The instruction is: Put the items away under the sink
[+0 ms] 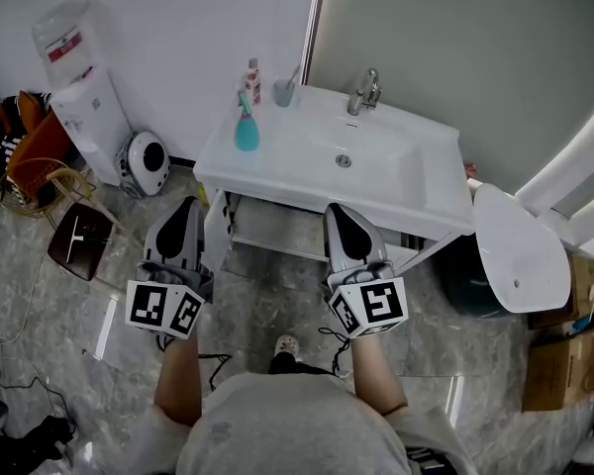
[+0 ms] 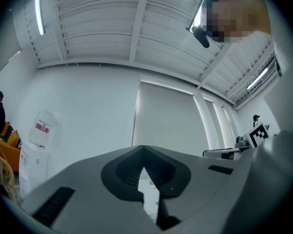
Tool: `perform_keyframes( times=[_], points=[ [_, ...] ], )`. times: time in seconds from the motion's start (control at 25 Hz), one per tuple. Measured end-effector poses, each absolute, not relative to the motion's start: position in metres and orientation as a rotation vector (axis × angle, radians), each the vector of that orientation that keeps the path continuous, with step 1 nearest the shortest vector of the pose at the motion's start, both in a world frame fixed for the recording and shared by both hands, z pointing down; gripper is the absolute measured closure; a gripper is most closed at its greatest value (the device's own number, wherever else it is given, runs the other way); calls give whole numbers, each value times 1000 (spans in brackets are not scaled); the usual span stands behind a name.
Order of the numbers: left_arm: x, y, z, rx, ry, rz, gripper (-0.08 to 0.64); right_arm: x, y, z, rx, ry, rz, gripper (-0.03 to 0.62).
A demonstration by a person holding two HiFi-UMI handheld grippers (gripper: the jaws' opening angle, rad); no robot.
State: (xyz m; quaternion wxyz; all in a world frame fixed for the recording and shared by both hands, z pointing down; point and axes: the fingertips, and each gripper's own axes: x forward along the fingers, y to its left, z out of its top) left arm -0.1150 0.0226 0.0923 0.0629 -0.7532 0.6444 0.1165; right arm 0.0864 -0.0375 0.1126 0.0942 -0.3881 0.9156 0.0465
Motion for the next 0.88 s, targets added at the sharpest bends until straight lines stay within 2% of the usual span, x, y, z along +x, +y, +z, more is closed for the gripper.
perform_keyframes(
  times=[0.48,0.88],
  points=[
    [-113,-39,102,-2219,2000,303,557,79,-111,126,-1055,2773,114,581],
    [-148,-89,108,-2200,2039,296,557,39,-164,135,-1011,2802,70,581]
  ],
)
